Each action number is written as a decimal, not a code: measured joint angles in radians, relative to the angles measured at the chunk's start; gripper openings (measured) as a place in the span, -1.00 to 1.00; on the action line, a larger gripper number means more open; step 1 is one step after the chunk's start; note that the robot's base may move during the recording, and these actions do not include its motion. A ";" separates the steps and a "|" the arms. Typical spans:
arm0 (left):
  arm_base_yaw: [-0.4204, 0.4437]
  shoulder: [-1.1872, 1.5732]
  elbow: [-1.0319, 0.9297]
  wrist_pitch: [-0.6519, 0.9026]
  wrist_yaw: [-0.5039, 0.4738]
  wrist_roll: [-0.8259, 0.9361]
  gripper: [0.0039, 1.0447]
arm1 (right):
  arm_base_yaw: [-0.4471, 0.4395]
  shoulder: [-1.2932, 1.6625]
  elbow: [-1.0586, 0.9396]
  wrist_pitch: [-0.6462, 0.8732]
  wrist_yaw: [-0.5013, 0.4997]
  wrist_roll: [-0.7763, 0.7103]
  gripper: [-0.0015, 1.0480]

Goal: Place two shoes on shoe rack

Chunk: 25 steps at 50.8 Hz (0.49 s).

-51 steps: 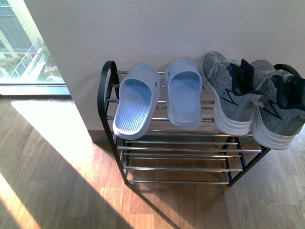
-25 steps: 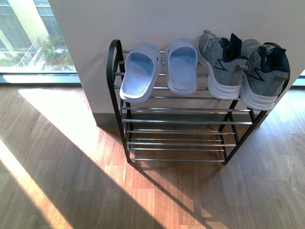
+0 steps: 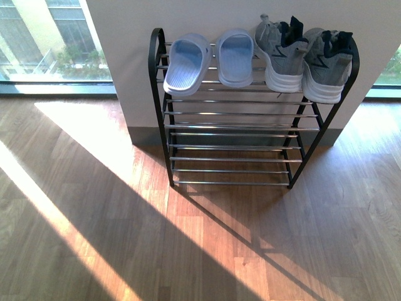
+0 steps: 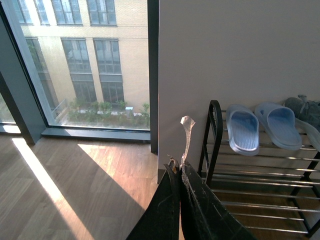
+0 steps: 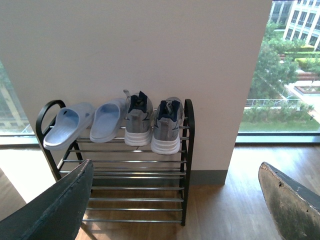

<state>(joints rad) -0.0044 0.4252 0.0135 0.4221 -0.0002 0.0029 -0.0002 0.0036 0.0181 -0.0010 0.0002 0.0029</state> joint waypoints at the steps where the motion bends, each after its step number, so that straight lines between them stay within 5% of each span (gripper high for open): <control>1: 0.000 -0.010 0.000 -0.010 0.000 0.000 -0.98 | 0.000 0.000 0.000 0.000 0.000 0.000 0.82; 25: 0.000 -0.193 0.000 -0.188 0.000 0.000 -0.98 | 0.000 0.000 0.000 0.000 0.000 0.000 0.82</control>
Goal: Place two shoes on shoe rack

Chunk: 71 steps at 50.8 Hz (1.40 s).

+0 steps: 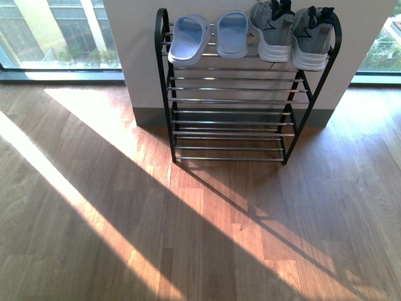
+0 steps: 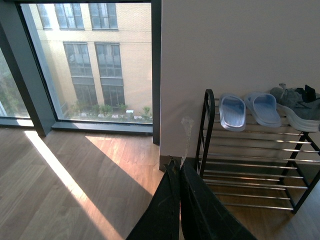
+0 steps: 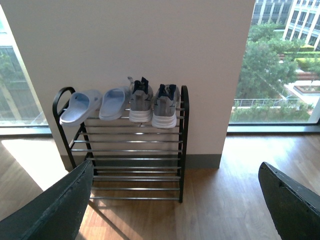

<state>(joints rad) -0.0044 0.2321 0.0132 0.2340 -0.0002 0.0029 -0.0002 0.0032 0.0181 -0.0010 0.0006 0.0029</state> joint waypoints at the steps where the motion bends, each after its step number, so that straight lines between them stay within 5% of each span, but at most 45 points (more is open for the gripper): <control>1: 0.000 -0.003 0.000 -0.003 0.000 0.000 -0.98 | 0.000 0.000 0.000 0.000 0.000 0.000 0.82; 13: 0.000 -0.053 0.000 -0.055 0.000 0.000 -0.98 | 0.000 0.000 0.000 0.000 0.000 0.000 0.82; 19: 0.000 -0.195 0.000 -0.223 0.001 0.000 -0.98 | 0.000 0.000 0.000 0.000 0.001 0.000 0.82; 34: 0.001 -0.216 0.000 -0.234 0.000 -0.001 -0.98 | 0.000 0.000 0.000 0.000 -0.001 0.000 0.82; 55: 0.001 -0.216 0.000 -0.234 0.000 -0.001 0.82 | 0.000 0.000 0.000 0.000 0.000 0.000 0.82; 71: 0.001 -0.216 0.000 -0.234 0.000 -0.001 0.83 | 0.000 0.000 0.000 0.000 0.000 0.000 0.82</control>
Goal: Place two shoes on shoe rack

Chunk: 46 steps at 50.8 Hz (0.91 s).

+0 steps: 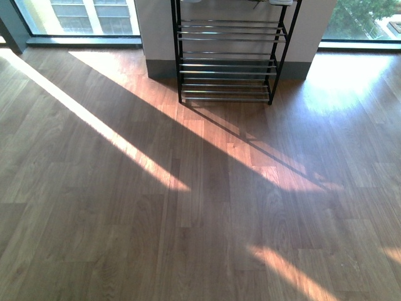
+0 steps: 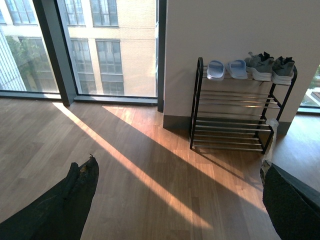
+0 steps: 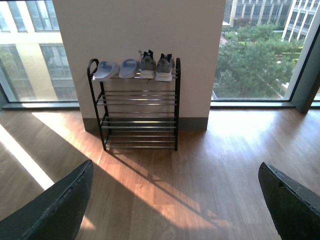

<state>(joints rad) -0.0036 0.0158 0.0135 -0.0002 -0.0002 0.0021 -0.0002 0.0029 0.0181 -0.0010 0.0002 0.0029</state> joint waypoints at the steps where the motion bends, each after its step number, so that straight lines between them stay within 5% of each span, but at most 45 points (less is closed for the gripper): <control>1: 0.000 0.000 0.000 0.000 0.000 0.000 0.83 | 0.000 0.000 0.000 0.000 0.000 0.000 0.82; 46: 0.000 0.000 0.000 0.000 0.000 0.000 0.83 | 0.000 0.000 0.000 0.000 0.000 0.000 0.82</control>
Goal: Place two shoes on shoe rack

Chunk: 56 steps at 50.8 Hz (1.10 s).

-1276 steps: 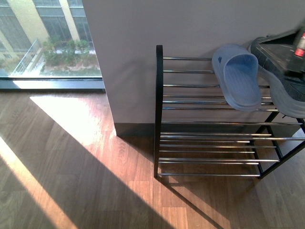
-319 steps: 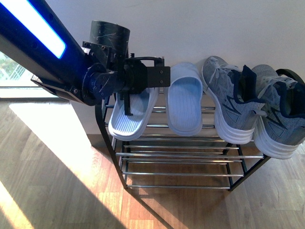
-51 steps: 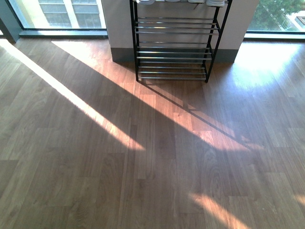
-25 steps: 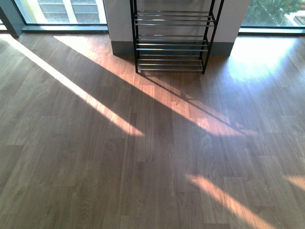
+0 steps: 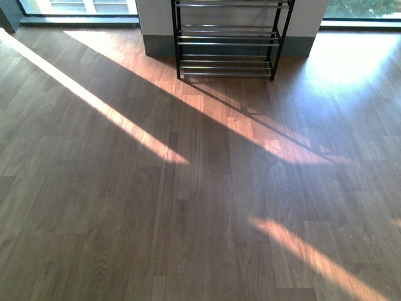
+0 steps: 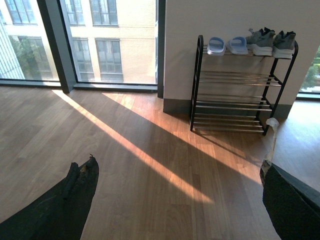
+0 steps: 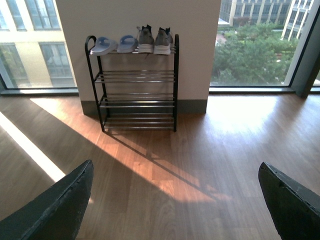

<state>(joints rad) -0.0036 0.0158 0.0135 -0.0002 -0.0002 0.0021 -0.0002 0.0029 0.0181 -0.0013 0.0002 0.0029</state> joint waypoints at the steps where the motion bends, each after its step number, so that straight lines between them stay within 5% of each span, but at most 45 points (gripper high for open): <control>1: 0.000 0.000 0.000 0.000 0.000 0.000 0.83 | 0.000 0.000 0.000 0.000 0.000 0.000 0.82; 56: 0.000 0.000 0.000 0.000 0.000 0.000 0.83 | 0.000 0.000 0.000 0.000 0.000 0.000 0.82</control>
<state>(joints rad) -0.0036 0.0158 0.0135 -0.0002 -0.0002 0.0021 -0.0002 0.0029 0.0181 -0.0013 0.0006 0.0029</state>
